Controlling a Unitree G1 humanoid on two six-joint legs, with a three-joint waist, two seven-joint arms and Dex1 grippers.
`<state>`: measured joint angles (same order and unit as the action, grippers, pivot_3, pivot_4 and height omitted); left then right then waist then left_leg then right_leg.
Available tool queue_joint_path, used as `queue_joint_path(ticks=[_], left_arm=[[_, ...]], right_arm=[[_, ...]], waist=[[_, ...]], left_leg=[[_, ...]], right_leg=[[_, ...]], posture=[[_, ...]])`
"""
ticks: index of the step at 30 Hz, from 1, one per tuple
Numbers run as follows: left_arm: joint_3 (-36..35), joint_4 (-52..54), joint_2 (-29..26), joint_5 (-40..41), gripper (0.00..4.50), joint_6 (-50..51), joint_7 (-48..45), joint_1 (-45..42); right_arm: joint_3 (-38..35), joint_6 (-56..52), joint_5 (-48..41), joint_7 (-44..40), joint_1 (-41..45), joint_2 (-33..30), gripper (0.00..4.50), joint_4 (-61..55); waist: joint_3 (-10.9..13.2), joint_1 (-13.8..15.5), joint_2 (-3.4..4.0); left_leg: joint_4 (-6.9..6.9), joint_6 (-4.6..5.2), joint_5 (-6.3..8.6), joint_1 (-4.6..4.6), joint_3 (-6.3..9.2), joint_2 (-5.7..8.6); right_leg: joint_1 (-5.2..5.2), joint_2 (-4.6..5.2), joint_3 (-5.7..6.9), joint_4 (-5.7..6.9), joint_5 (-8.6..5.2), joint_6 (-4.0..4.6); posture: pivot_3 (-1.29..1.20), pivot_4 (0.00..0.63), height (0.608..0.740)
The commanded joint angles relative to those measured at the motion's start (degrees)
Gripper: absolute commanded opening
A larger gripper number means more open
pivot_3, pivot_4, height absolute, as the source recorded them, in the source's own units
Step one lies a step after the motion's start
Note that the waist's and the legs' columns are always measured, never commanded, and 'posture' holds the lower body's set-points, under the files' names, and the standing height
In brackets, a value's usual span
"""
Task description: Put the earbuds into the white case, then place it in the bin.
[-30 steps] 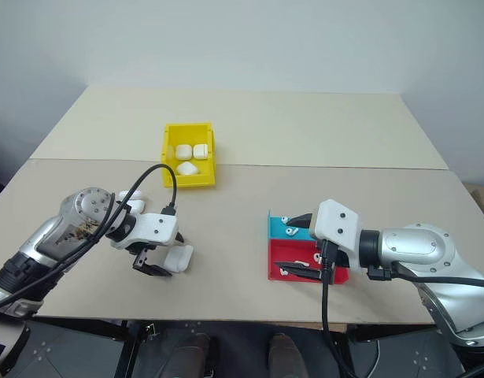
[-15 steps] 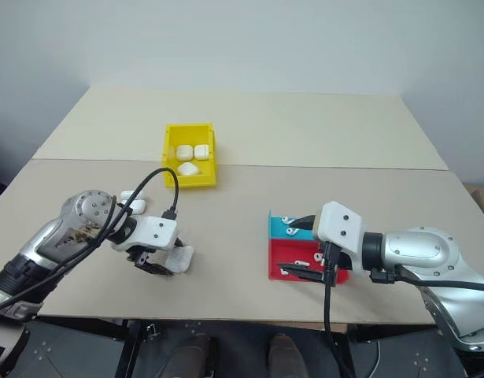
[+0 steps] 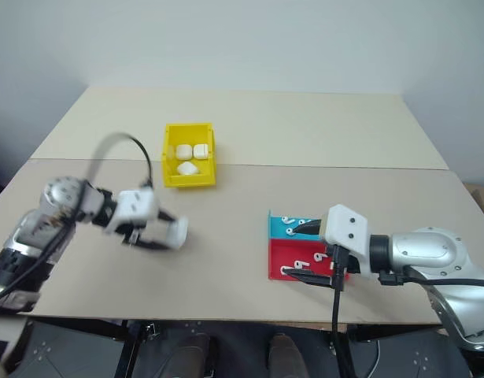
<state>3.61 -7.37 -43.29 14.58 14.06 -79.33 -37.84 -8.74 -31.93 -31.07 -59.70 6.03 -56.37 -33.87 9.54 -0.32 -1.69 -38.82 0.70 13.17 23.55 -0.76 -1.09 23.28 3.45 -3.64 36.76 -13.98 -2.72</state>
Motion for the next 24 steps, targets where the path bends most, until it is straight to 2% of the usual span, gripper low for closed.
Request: queue_joint_path(ticks=[1,6,11,16,20,24], left_arm=[[-7.18,6.62,3.12,10.36,2.77,7.28,4.86,1.20],[-11.50,14.72,9.48,23.48,2.77,17.31,10.70,3.49],[-13.06,17.88,15.79,33.99,2.77,18.36,9.04,5.33],[-10.82,18.79,22.36,34.47,2.77,13.32,8.96,7.54],[-8.52,18.75,30.91,35.57,2.77,9.83,11.33,5.03],[-7.78,18.11,31.07,34.40,2.77,8.50,10.60,3.47]], right_arm=[[-3.28,0.85,-2.36,-1.41,0.72,-0.61,4.50,0.21],[-3.65,0.57,-2.88,-2.10,2.52,-1.28,4.50,1.83],[-3.39,0.57,-2.44,-2.39,3.97,-2.00,4.50,2.72],[-3.37,1.43,-1.07,-2.54,3.88,-3.08,4.50,3.13],[-0.87,0.64,1.80,-2.08,4.44,-5.51,4.50,2.99],[2.06,-0.93,4.22,-1.50,6.59,-7.78,4.50,2.61]], waist=[[0.00,-0.25,0.00],[0.00,-0.54,0.00],[0.00,-0.50,0.00],[0.00,-0.41,0.00],[0.00,0.10,-0.01],[0.00,-0.28,0.01]], left_leg=[[0.00,0.08,0.05,-0.02,0.06,0.00],[-0.01,0.11,0.08,-0.06,0.34,0.02],[-0.01,0.10,0.07,-0.27,0.32,0.05],[0.02,0.10,0.07,-0.24,0.29,0.06],[-0.02,0.10,0.07,-0.23,0.26,0.13],[0.00,0.10,0.07,-0.21,0.05,0.12]], right_leg=[[0.00,0.01,-0.05,0.02,-0.01,-0.02],[0.00,0.02,-0.11,0.12,-0.01,-0.03],[-0.16,0.02,-0.13,0.13,0.00,-0.02],[-0.13,0.01,-0.16,0.09,-0.01,-0.02],[-0.18,0.06,-0.16,0.07,0.00,-0.04],[-0.15,0.01,-0.16,0.00,0.03,-0.06]], posture=[[0.00,0.150,0.740],[0.00,0.150,0.740],[0.00,0.150,0.740],[0.00,0.150,0.740],[0.00,0.150,0.740],[0.00,0.150,0.740]])
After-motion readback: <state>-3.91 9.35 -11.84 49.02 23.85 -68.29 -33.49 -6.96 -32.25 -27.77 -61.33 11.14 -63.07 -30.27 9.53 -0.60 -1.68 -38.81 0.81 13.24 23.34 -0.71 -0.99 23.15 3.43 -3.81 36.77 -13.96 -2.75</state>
